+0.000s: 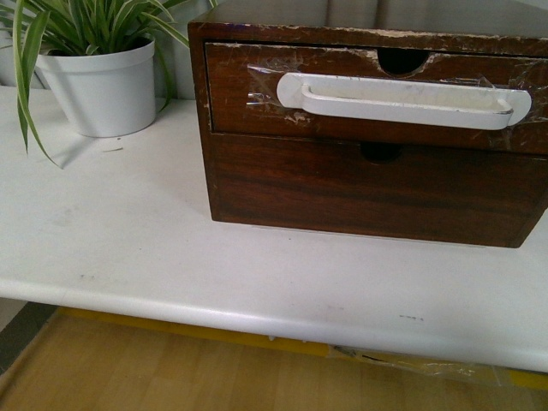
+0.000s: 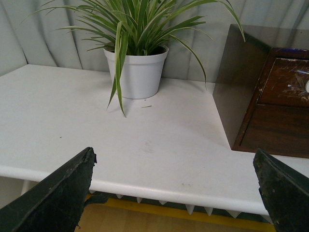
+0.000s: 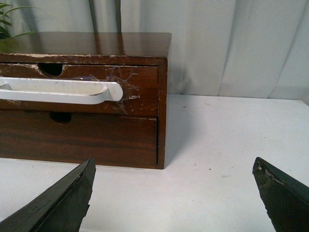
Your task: Open drawer
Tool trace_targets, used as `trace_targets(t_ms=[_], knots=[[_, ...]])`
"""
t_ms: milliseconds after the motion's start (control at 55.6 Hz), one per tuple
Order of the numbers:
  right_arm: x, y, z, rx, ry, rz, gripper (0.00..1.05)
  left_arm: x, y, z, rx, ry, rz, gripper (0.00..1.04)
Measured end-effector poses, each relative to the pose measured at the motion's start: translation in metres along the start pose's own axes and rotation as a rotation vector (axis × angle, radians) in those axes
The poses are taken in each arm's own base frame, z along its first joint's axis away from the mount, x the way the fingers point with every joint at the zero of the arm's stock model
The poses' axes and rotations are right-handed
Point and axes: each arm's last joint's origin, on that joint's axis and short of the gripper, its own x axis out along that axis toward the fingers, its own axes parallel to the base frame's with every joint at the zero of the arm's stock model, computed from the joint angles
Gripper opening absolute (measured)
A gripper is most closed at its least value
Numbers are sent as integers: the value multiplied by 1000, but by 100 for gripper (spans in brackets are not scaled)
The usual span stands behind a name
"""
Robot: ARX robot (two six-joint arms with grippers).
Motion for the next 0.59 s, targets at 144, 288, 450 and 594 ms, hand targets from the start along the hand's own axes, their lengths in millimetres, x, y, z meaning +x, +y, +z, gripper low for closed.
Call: trace_targets(t_ms=[144,288,450,594], knots=[[0,0,0,0,0,0,96,0,0,0,0,0,0,99],[0,0,0,0,0,0,96,0,0,0,0,0,0,99],[0,0,0,0,0,0,96,0,0,0,0,0,0,99],[0,0,0,0,0,0,96,0,0,0,0,0,0,99]])
